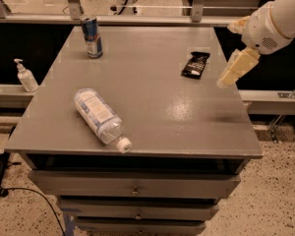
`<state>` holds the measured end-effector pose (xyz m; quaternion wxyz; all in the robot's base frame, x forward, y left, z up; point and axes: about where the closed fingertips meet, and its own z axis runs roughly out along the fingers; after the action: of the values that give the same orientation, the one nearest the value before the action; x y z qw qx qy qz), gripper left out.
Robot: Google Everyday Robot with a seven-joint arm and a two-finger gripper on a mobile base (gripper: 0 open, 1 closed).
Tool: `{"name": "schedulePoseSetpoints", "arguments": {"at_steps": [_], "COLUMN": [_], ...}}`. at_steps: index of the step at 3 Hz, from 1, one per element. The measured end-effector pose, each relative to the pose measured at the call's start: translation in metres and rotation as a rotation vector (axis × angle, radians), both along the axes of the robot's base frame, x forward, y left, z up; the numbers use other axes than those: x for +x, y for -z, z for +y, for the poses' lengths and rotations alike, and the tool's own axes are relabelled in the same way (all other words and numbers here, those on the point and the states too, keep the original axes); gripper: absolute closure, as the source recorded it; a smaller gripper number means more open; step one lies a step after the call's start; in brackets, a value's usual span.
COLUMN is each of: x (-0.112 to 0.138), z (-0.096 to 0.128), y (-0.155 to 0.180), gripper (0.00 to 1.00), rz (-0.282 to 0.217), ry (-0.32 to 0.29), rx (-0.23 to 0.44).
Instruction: Move rxbar chocolate near blue plastic bottle
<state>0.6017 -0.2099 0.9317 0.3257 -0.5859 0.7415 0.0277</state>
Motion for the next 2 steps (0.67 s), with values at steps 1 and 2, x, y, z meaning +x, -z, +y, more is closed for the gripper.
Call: {"name": "schedulePoseSetpoints", "arguments": {"at_steps": [1, 2], "x": [0.032, 0.060], "z": [-0.007, -0.009], "y": [0.010, 0.022], "gripper": [0.00, 0.00], "rz": [-0.017, -0.014], "ry": [0.027, 0.057], "rx": [0.109, 0.219]}}
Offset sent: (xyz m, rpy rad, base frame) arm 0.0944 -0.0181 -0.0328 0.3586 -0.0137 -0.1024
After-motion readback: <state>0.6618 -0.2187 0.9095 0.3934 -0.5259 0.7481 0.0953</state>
